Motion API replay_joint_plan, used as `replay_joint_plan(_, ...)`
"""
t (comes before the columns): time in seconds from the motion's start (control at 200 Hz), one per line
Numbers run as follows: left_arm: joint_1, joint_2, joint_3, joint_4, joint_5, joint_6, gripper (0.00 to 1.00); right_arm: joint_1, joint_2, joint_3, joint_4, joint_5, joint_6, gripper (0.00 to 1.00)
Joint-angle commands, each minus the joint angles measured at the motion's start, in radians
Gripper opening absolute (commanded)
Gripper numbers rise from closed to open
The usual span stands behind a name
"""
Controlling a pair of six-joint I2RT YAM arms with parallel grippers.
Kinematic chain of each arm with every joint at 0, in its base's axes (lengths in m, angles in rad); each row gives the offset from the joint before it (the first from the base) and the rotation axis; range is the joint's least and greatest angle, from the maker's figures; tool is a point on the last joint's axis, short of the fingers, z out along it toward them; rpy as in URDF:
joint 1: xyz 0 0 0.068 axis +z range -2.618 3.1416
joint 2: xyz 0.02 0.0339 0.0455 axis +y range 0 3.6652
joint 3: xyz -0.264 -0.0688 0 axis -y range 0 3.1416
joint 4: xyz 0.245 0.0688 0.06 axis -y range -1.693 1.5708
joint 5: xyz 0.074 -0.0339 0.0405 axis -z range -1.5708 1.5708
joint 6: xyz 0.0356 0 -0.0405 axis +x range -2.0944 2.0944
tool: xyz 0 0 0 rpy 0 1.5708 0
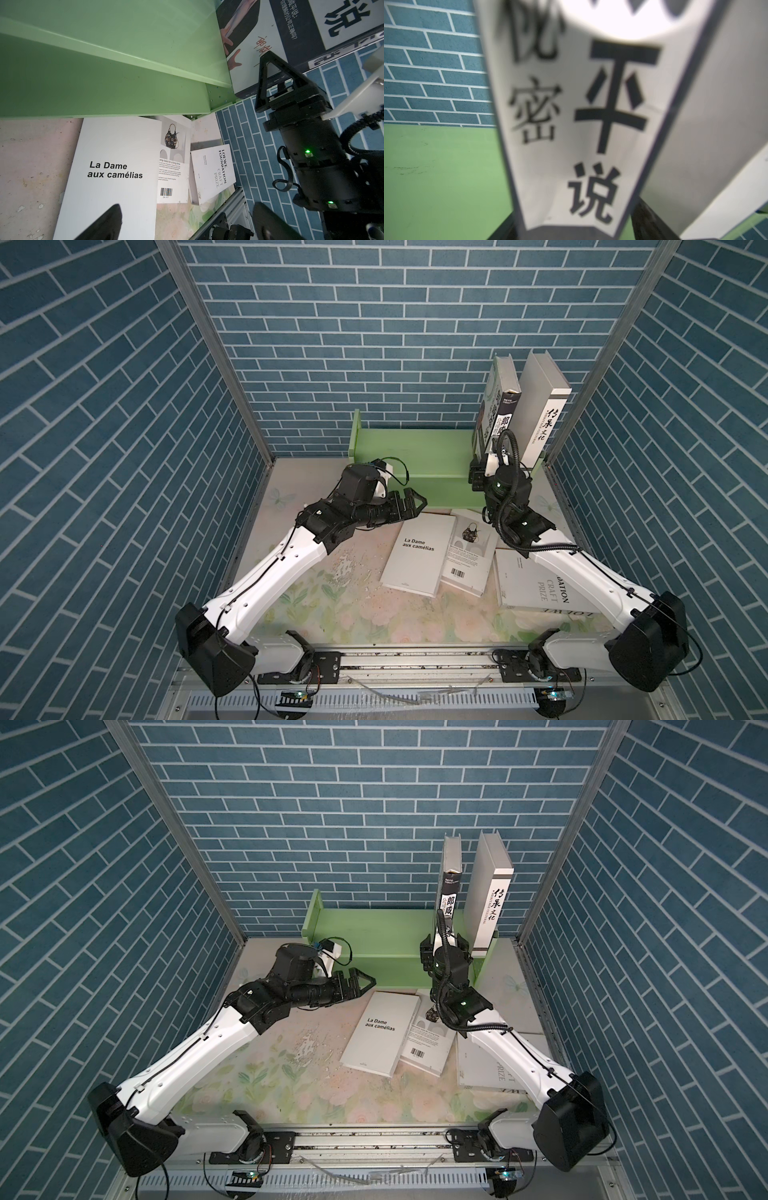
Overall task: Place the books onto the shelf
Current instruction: 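Stand the book beside the black-spined book and open the right gripper, then push the book toward the black-spined book with the left gripper while the right withdraws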
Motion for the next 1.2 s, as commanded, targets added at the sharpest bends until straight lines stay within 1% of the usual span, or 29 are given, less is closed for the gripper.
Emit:
replay_joint_plan(0.0, 0.004, -0.001, 0.006, 0.025, 0.005, -0.015, 1.00, -0.002, -0.047, -0.009, -0.017, 0.020, 0.021, 0.77)
replay_joint_plan(0.115, 0.005, 0.001, 0.020, 0.030, 0.007, -0.016, 1.00, -0.003, -0.067, -0.015, -0.031, 0.019, 0.022, 0.77)
replay_joint_plan(0.225, 0.005, 0.018, 0.070, 0.026, 0.011, -0.015, 1.00, -0.003, -0.080, -0.015, -0.051, 0.009, 0.033, 0.76)
replay_joint_plan(0.35, -0.008, 0.065, 0.182, 0.016, 0.016, -0.010, 0.99, 0.000, -0.099, -0.013, -0.083, -0.017, 0.052, 0.77)
replay_joint_plan(0.45, -0.030, 0.107, 0.279, -0.003, -0.009, 0.003, 0.99, -0.001, -0.116, 0.001, -0.124, -0.045, 0.058, 0.77)
replay_joint_plan(0.59, -0.050, 0.155, 0.373, -0.029, -0.064, 0.014, 0.99, -0.001, -0.152, 0.044, -0.226, -0.104, 0.085, 0.79)
replay_joint_plan(0.73, -0.062, 0.203, 0.397, -0.027, -0.121, -0.002, 0.99, 0.000, -0.221, 0.082, -0.353, -0.175, 0.124, 0.81)
replay_joint_plan(0.88, -0.070, 0.264, 0.419, 0.002, -0.160, -0.011, 0.99, 0.000, -0.316, 0.131, -0.491, -0.209, 0.137, 0.83)
replay_joint_plan(0.97, -0.072, 0.302, 0.438, 0.033, -0.164, -0.013, 0.99, -0.001, -0.361, 0.162, -0.569, -0.202, 0.157, 0.85)
replay_joint_plan(1.055, -0.078, 0.341, 0.463, 0.065, -0.165, -0.013, 0.98, -0.001, -0.394, 0.174, -0.639, -0.135, 0.206, 0.87)
replay_joint_plan(1.135, -0.088, 0.382, 0.490, 0.086, -0.168, -0.013, 0.98, -0.002, -0.422, 0.163, -0.663, -0.112, 0.218, 0.88)
replay_joint_plan(1.195, -0.097, 0.419, 0.516, 0.094, -0.174, -0.011, 0.98, -0.003, -0.440, 0.161, -0.669, -0.080, 0.218, 0.91)
